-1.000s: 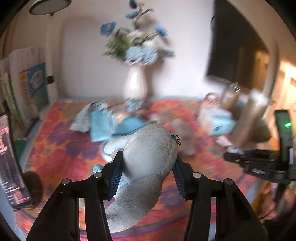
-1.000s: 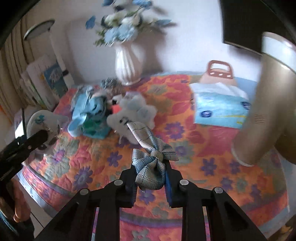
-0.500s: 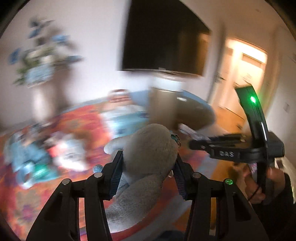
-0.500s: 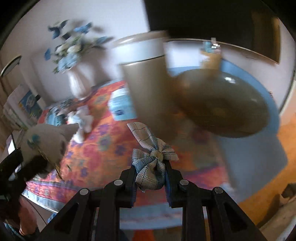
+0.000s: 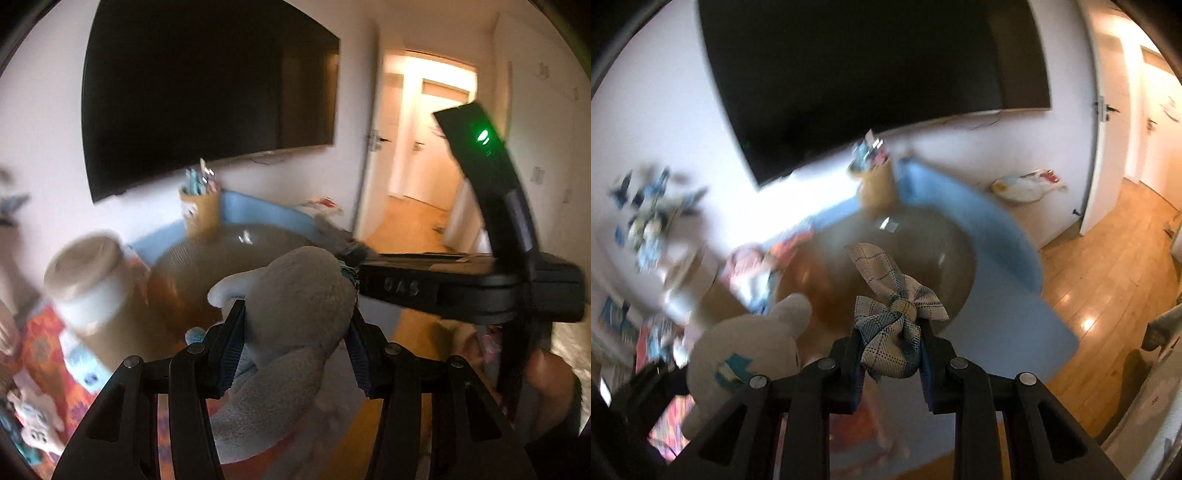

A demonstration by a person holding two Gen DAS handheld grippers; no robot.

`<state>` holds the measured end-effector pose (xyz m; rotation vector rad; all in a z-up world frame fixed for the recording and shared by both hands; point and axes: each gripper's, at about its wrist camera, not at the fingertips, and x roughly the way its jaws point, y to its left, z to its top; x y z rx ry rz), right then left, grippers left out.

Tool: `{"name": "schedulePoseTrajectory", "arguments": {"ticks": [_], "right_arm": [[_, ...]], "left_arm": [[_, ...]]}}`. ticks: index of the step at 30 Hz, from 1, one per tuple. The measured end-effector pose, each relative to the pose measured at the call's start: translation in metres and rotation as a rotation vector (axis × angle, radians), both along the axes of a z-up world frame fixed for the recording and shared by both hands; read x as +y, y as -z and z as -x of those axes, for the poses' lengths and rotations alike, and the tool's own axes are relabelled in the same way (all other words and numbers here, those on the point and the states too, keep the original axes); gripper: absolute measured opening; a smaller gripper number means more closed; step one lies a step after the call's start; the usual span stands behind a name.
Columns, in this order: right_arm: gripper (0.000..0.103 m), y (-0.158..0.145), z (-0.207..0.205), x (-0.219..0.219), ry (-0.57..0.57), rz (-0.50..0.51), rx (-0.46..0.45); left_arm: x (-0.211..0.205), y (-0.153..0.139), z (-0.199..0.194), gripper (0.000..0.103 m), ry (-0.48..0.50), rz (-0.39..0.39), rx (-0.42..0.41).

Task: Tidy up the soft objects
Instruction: 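Carry the bunny and bow to the glass table basket and release both, then grasp the blue ring cushion with the left gripper while the right grasps the white plush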

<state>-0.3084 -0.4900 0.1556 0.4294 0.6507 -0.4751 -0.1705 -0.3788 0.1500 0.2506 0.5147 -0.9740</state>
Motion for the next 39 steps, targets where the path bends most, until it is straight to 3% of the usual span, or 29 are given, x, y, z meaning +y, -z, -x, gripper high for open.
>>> {"name": "schedulePoseTrajectory", "arguments": {"ticks": [4,6,11,15,16,17,18,19,21,25,30,32,34,36,39], "right_arm": [[0.023,-0.008,-0.017,-0.042,0.015,-0.041,-0.047],[0.023,-0.004,-0.036,-0.063,-0.010,-0.066,-0.026],[0.023,0.010,-0.081,-0.089,-0.144,-0.130,0.016],[0.024,0.029,-0.104,-0.094,-0.172,-0.150,0.097],[0.027,0.033,-0.107,-0.094,-0.180,-0.159,0.113],[0.036,0.036,-0.110,-0.096,-0.183,-0.176,0.124],[0.058,0.039,-0.113,-0.098,-0.179,-0.193,0.132],[0.064,0.040,-0.112,-0.100,-0.168,-0.200,0.132],[0.066,0.036,-0.105,-0.104,-0.149,-0.195,0.105],[0.066,0.025,-0.087,-0.109,-0.116,-0.218,0.057],[0.066,0.009,-0.053,-0.092,-0.107,-0.195,0.022],[0.068,0.004,-0.035,-0.079,-0.124,-0.180,-0.001],[0.075,-0.002,-0.014,-0.058,-0.163,-0.144,-0.020],[0.088,-0.006,0.003,-0.035,-0.213,-0.108,-0.042],[0.088,-0.009,0.017,0.001,-0.315,-0.088,-0.081]], "left_arm": [[-0.036,-0.002,-0.010,0.048,-0.125,-0.046,-0.098],[-0.054,0.005,-0.020,0.048,-0.199,-0.077,-0.134],[-0.084,0.023,-0.043,0.049,-0.287,-0.155,-0.151],[-0.098,0.037,-0.058,0.052,-0.307,-0.189,-0.146],[-0.100,0.038,-0.059,0.060,-0.301,-0.194,-0.152],[-0.102,0.038,-0.058,0.069,-0.297,-0.196,-0.174],[-0.102,0.037,-0.054,0.086,-0.302,-0.194,-0.191],[-0.099,0.034,-0.049,0.096,-0.309,-0.179,-0.223],[-0.097,0.029,-0.040,0.101,-0.308,-0.158,-0.266],[-0.091,0.022,-0.023,0.101,-0.285,-0.143,-0.290],[-0.062,0.008,0.011,0.101,-0.205,-0.122,-0.258],[-0.039,0.004,0.025,0.101,-0.142,-0.143,-0.189],[0.006,0.003,0.035,0.102,-0.080,-0.158,-0.111],[0.049,0.000,0.042,0.102,-0.099,-0.162,-0.098],[0.134,-0.011,0.049,0.102,-0.173,-0.134,-0.074]]}}
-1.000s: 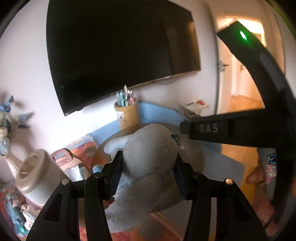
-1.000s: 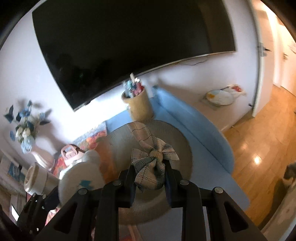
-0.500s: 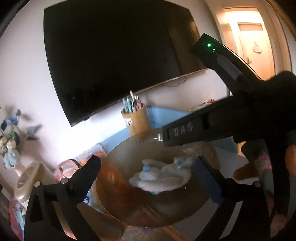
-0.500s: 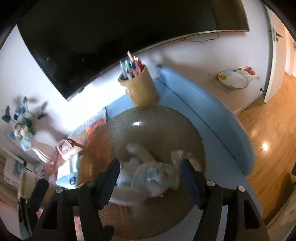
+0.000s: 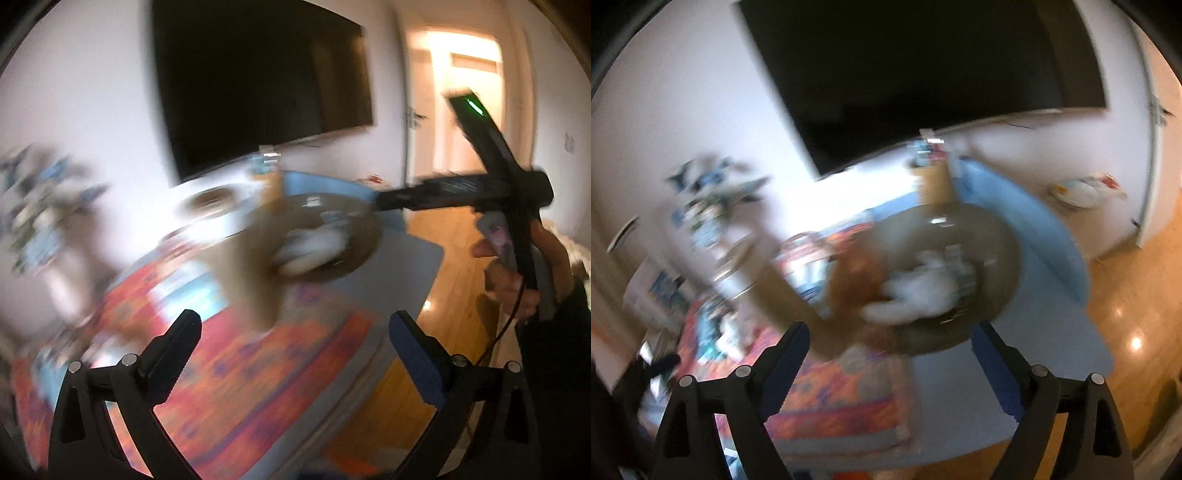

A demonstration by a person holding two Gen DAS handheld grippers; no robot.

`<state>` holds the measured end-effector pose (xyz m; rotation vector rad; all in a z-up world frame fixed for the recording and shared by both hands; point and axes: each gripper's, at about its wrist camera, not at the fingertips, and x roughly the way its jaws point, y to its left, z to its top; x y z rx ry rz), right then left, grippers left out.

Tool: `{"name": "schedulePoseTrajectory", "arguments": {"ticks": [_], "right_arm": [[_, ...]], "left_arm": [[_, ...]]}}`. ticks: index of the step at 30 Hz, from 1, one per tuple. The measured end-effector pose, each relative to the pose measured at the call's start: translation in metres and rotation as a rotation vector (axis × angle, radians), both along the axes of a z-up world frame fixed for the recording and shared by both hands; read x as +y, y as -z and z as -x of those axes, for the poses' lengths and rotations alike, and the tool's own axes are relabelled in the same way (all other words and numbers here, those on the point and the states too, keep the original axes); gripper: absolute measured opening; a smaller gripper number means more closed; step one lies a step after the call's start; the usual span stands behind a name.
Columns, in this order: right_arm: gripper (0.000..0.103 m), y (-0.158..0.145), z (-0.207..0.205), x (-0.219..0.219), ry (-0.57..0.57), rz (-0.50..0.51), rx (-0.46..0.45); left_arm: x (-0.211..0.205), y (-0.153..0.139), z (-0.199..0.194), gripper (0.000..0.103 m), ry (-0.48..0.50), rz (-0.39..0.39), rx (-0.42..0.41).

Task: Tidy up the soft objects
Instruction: 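Grasp the blue ring cushion with the left gripper while the right grasps the white plush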

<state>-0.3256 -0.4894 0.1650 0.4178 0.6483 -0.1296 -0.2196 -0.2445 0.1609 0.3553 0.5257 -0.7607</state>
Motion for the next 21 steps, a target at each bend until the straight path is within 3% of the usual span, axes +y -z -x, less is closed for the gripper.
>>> {"name": "schedulePoseTrajectory", "arguments": {"ticks": [6,10,12,16,21], "right_arm": [[0.089,0.000,-0.019,0.106,-0.287,0.064,0.000],[0.089,0.005,-0.060,0.196,-0.452,0.105,0.026],[0.089,0.014,-0.086,0.235,-0.504,0.110,0.051],[0.089,0.052,-0.153,0.291,-0.489,0.135,0.185],[0.089,0.104,-0.225,0.296,-0.438,-0.075,0.320]], "left_arm": [[0.175,-0.007,-0.033,0.101,-0.397,0.046,0.108],[0.272,-0.018,-0.056,0.101,-0.558,0.175,0.174],[0.289,-0.012,-0.070,0.101,-0.577,0.206,0.180],[0.299,0.038,-0.113,0.101,-0.608,0.216,0.258],[0.297,0.102,-0.164,0.101,-0.577,0.202,0.389]]}}
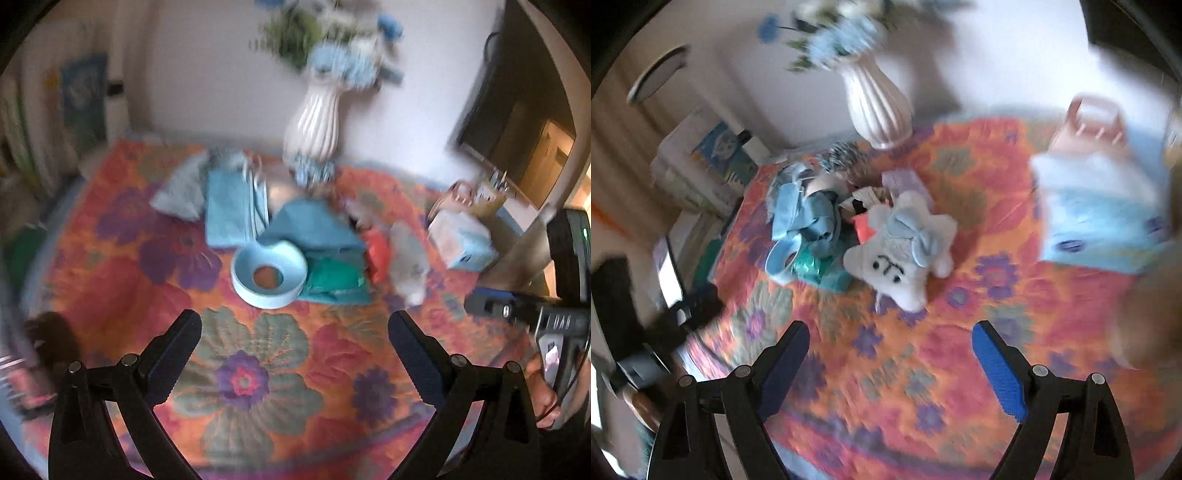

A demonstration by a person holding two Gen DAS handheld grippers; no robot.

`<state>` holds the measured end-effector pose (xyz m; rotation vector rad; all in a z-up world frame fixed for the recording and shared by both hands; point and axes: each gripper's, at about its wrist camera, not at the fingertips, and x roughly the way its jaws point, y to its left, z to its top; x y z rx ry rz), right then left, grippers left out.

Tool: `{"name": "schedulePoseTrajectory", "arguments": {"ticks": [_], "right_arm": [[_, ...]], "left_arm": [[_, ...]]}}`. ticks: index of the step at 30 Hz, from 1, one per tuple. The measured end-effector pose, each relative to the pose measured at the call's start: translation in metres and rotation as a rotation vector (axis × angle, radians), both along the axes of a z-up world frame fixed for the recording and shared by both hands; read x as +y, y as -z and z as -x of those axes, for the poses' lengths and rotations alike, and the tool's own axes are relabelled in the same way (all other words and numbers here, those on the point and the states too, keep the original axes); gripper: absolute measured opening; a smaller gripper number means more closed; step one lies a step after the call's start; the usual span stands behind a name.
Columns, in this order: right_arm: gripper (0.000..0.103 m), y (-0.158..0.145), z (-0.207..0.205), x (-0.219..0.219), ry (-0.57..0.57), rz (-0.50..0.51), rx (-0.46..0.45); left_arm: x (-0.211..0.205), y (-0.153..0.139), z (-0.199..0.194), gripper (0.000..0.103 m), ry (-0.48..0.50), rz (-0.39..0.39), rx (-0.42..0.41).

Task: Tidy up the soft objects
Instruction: 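Grasp the blue ring cushion with the left gripper while the right grasps the white plush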

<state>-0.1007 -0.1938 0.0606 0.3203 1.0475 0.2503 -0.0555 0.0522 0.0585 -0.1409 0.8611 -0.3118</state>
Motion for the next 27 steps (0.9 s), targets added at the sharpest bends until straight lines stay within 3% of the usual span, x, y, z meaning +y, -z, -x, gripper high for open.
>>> {"name": "schedulePoseTrajectory", "arguments": {"ticks": [7,11,15,17,19,21,24,27], "right_arm": [[0.089,0.036,-0.048,-0.001,0.102,-0.116,0.099],[0.089,0.047,-0.069,0.005,0.148,-0.115,0.114],[0.089,0.045,-0.079,0.020,0.171,-0.030,0.085],[0.089,0.045,-0.081,0.027,0.177,0.017,0.067],[0.081,0.044,-0.077,0.028,0.182,0.048,0.049],[0.066,0.042,-0.071,0.027,0.189,0.080,0.031],[0.059,0.041,-0.062,0.020,0.189,0.055,0.023],[0.058,0.036,-0.053,0.017,0.183,0.054,0.016]], "left_arm": [[0.003,0.037,-0.047,0.100,-0.026,-0.031,0.104],[0.007,0.036,-0.056,0.100,-0.054,0.003,0.096],[-0.002,0.040,-0.062,0.100,-0.061,-0.034,0.089],[-0.006,0.039,-0.062,0.095,-0.067,-0.048,0.083],[-0.010,0.036,-0.061,0.072,-0.038,-0.034,0.067],[-0.012,0.033,-0.056,0.058,-0.017,-0.013,0.059],[-0.008,0.030,-0.048,0.053,-0.024,0.023,0.049],[0.005,0.031,-0.035,0.052,0.010,0.156,0.077]]}}
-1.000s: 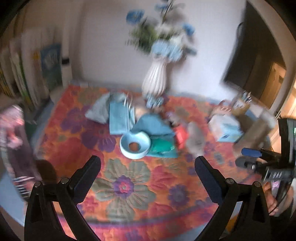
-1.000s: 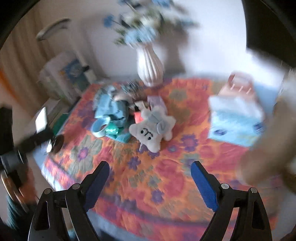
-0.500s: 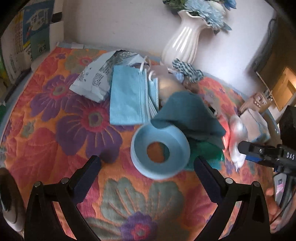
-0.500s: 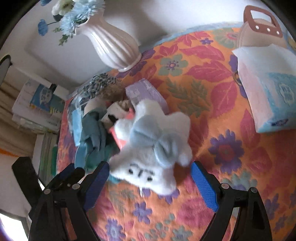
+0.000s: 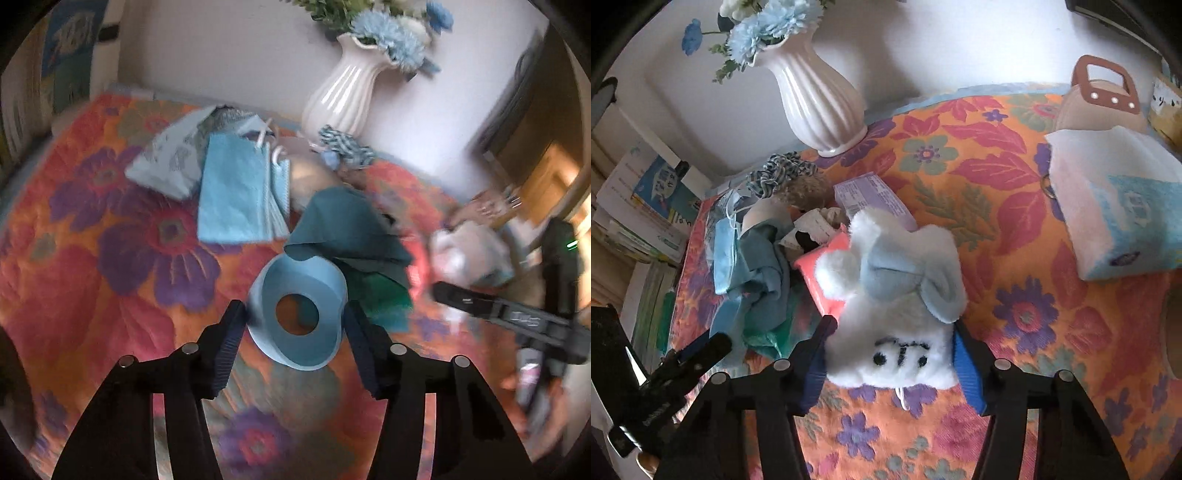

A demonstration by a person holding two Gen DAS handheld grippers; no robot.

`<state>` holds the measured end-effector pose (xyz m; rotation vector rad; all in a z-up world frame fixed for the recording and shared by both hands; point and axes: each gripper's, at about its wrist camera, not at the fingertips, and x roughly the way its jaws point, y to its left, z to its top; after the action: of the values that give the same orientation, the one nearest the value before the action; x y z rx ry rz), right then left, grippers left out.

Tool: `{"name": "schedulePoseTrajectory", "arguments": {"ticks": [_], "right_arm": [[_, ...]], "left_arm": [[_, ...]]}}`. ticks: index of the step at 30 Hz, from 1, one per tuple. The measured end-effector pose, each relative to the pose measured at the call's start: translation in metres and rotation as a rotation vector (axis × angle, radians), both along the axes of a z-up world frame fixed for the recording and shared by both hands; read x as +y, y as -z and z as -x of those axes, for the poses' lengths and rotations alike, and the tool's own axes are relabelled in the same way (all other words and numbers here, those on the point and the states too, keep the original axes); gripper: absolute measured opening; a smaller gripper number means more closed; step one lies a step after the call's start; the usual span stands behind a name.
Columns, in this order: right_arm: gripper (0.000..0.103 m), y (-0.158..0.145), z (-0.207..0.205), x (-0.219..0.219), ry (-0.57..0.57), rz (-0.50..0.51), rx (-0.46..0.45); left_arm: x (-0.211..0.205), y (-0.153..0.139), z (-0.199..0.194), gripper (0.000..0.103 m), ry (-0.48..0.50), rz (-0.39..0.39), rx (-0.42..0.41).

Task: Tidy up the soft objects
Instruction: 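Grasp the blue ring cushion with the left gripper while the right grasps the white plush, then carry the ring cushion and white plush to the basket and release both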

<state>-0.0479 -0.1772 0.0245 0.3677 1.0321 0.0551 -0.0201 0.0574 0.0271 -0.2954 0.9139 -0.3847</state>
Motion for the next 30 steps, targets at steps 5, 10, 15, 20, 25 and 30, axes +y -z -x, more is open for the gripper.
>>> {"name": "schedulePoseTrajectory", "arguments": {"ticks": [5,10,15,20,25,30], "right_arm": [[0.058,-0.017,0.024,0.000,-0.066,-0.001,-0.027],[0.058,-0.020,0.050,0.006,-0.183,0.063,-0.009],[0.066,-0.006,0.063,0.006,-0.221,0.113,0.009],[0.068,0.000,0.057,0.007,-0.218,0.100,0.013],[0.081,0.006,0.051,0.012,-0.173,0.065,0.015],[0.068,0.011,0.056,0.031,-0.119,0.207,-0.020]], "left_arm": [[0.009,-0.004,0.028,0.052,0.046,0.035,0.007],[0.011,0.001,0.044,0.052,0.070,0.006,0.020],[0.011,0.008,0.051,0.074,0.064,-0.010,0.008],[0.001,0.006,0.052,0.094,0.083,-0.069,-0.010],[-0.026,0.013,0.050,0.094,0.107,-0.219,-0.006],[-0.042,0.016,0.055,0.073,0.085,-0.384,-0.043]]}}
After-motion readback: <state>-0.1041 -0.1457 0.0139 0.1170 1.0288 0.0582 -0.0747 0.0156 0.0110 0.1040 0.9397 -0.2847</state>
